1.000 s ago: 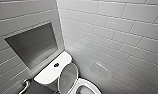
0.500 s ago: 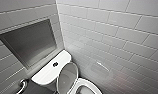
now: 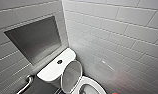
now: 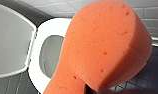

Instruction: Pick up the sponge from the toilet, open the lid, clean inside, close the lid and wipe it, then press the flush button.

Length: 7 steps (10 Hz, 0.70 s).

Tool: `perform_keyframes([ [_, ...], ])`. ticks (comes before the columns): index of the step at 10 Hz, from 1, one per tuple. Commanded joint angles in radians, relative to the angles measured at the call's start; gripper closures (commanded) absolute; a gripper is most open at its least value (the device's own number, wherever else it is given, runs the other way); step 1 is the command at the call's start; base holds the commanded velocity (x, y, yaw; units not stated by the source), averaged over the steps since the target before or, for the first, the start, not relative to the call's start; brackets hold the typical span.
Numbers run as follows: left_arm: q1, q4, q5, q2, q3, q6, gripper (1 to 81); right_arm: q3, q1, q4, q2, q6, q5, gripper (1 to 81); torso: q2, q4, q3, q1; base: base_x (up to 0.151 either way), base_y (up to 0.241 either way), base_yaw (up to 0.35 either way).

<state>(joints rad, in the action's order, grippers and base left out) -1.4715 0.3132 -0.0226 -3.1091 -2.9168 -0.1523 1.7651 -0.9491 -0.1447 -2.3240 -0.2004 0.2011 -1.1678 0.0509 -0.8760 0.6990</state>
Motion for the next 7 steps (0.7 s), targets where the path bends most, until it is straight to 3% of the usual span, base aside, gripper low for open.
perform_keyframes([
  [1,-0.008,0.007,0.076,-0.004,-0.002,0.01,1.0,-0.03,0.104,0.005,0.042,-0.001,-0.042,81.1,0.0,0.066,-0.067,0.0,0.0,0.0,0.0],
  [4,-0.014,0.006,0.076,0.0,-0.002,0.01,1.0,-0.03,0.163,0.0,0.03,-0.001,-0.081,81.1,0.0,0.139,-0.151,0.001,0.0,0.0,0.0],
  [5,-0.014,0.007,0.076,-0.002,-0.002,0.01,1.0,-0.029,0.184,-0.001,0.03,-0.001,-0.086,81.1,0.0,0.099,-0.108,0.001,0.0,0.0,0.0],
  [7,-0.014,0.007,0.076,-0.005,-0.002,0.011,1.0,-0.023,0.276,-0.003,0.027,-0.001,-0.152,81.1,0.001,0.136,-0.142,0.002,0.0,0.0,0.0],
])
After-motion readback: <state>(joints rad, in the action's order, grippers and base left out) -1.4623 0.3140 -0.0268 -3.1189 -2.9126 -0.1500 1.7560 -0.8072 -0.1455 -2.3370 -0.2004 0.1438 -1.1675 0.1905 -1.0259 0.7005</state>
